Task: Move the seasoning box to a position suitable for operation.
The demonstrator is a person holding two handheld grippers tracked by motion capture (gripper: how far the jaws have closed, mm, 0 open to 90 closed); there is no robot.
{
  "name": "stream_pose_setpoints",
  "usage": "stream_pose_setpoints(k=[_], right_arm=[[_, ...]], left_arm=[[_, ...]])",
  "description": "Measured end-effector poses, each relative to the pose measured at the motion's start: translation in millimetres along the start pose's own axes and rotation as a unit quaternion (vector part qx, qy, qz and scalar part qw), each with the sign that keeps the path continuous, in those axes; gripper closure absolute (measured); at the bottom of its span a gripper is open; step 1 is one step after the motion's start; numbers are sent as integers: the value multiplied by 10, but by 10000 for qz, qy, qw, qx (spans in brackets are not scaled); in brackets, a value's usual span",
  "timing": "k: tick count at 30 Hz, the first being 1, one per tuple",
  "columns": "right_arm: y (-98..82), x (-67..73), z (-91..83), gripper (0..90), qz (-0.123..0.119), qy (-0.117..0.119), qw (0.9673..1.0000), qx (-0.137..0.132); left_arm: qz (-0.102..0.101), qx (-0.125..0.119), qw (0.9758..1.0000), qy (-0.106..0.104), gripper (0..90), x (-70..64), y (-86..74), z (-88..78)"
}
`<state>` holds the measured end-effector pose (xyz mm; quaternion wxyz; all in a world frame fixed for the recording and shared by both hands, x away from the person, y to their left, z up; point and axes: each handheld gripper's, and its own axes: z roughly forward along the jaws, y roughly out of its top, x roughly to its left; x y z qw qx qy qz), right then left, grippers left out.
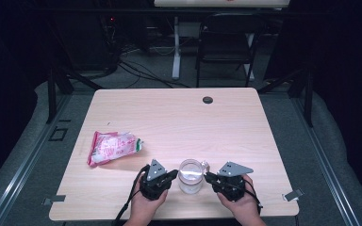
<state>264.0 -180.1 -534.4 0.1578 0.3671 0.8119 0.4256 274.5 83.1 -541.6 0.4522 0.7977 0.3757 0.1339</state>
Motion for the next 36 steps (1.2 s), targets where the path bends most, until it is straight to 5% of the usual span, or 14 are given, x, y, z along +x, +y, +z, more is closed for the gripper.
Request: stream_pose_setpoints(k=[11,22,31,36], right_arm=[[22,15,-33,762,-34,119,9999,-10],[208,21,-248,787,135,54,9998,-111],[395,-74,-239,789,485,-47,9987,-175],[453,-104,-184,789,476,-90,9987,-154]], left_arm=[[-49,1,10000,-24,870,41,10,-1],[-66,-117,9999,-67,837,103,73,-192],[87,-99,9999,-21,880,98,93,-293],[195,-19,9998,-34,898,64,80,-285]])
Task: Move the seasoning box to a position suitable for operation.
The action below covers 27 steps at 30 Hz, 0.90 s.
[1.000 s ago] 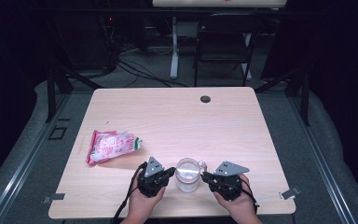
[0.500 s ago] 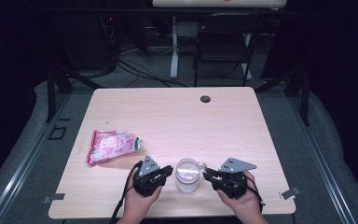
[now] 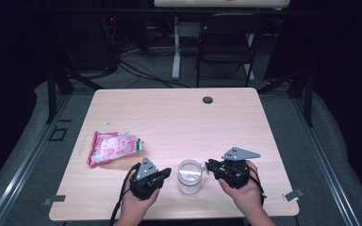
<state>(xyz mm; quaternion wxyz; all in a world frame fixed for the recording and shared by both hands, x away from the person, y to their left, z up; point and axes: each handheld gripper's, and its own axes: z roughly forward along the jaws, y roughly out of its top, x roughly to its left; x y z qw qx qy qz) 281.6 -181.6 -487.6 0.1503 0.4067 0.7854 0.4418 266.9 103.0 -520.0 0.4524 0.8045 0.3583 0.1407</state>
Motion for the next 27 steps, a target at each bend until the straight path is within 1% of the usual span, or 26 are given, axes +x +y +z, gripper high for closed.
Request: stream_pose_setpoints(k=[2,4,5,6,8,14,15,18,19,23,25,26,27], right_arm=[[13,-3,36,789,16,1,10000,13],[20,4,70,792,-20,-4,10000,50],[19,11,102,794,-65,-36,9999,82],[17,14,115,794,-39,-50,9999,93],[14,6,131,794,-3,-31,10000,87],[19,-5,139,803,71,-5,9999,97],[15,-9,136,810,54,-10,10000,81],[11,-3,139,815,11,-12,10000,53],[11,-1,139,818,4,-3,10000,51],[15,-18,138,821,42,54,9999,81],[8,-37,139,827,126,116,9998,60],[8,-37,139,827,126,116,9998,60],[4,-43,139,830,175,121,9998,42]], left_arm=[[26,22,10000,-35,898,-7,-6,10],[44,40,10000,-56,899,-13,-12,16],[-5,45,9999,-98,899,-31,-21,28],[56,65,9999,-100,899,-29,-22,29],[52,73,9999,-131,899,-35,-26,34],[101,133,9996,-217,899,-68,-40,59],[87,139,9996,-228,899,-78,-43,65],[163,175,9994,-234,899,-86,-46,75],[143,176,9994,-255,899,-92,-48,80],[131,173,9994,-265,899,-112,-49,90],[166,194,9993,-266,899,-125,-48,92],[166,194,9993,-266,900,-125,-48,92],[139,177,9994,-278,900,-132,-51,95]])
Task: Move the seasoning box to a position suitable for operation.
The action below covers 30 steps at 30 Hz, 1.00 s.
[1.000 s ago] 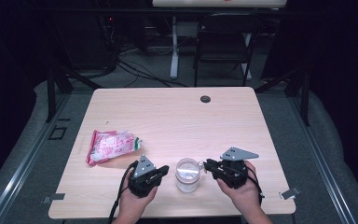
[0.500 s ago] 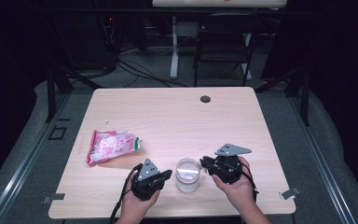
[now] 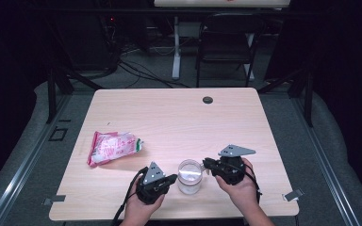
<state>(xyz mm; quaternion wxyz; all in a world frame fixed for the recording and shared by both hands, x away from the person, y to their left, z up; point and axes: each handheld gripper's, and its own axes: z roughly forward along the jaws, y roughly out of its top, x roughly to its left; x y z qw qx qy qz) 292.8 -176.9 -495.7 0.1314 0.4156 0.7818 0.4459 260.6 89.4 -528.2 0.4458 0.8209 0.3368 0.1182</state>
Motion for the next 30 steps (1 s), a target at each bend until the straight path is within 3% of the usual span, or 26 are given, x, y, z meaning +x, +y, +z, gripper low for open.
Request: stream_pose_setpoints(k=[4,13,30], right_arm=[[-12,-29,-5,847,138,76,9999,-35],[-12,-31,-11,873,113,65,9999,-52],[-38,-42,8,900,125,-43,9999,30]], left_arm=[[46,21,10000,-8,900,4,0,-2],[94,67,9999,0,900,-7,1,-8],[102,-74,9999,-48,900,-40,84,-30]])
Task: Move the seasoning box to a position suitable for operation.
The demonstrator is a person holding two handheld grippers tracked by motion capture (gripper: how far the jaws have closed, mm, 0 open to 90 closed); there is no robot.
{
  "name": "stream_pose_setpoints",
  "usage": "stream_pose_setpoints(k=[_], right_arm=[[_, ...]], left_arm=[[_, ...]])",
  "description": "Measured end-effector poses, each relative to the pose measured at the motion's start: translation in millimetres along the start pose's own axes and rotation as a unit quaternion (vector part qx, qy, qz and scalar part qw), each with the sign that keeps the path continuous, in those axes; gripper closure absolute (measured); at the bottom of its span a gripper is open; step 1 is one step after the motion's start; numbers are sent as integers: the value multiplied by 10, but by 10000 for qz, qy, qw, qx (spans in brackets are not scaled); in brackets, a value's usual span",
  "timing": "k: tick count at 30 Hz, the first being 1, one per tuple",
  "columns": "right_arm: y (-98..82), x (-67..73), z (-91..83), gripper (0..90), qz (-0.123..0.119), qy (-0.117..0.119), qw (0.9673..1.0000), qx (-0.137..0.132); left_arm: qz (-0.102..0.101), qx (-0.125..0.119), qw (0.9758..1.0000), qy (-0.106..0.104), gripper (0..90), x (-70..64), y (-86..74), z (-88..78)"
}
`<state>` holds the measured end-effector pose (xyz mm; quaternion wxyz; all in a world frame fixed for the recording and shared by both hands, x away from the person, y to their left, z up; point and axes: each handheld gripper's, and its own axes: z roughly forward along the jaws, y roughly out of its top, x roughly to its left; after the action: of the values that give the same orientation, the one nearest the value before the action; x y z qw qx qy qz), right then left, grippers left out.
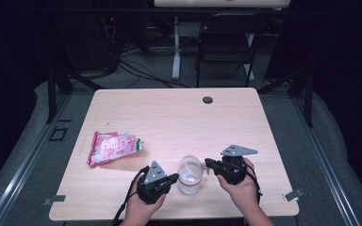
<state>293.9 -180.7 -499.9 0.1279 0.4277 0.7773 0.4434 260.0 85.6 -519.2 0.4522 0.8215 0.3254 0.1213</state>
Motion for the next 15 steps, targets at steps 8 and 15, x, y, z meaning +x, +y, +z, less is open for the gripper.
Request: stream_pose_setpoints(k=[8,15], right_arm=[[-72,-51,21,874,118,-22,9999,58],[-78,-61,26,875,113,-25,9999,40]], left_arm=[[11,-69,10000,-18,900,-4,75,-11],[69,-81,9999,-68,900,-28,139,5]])
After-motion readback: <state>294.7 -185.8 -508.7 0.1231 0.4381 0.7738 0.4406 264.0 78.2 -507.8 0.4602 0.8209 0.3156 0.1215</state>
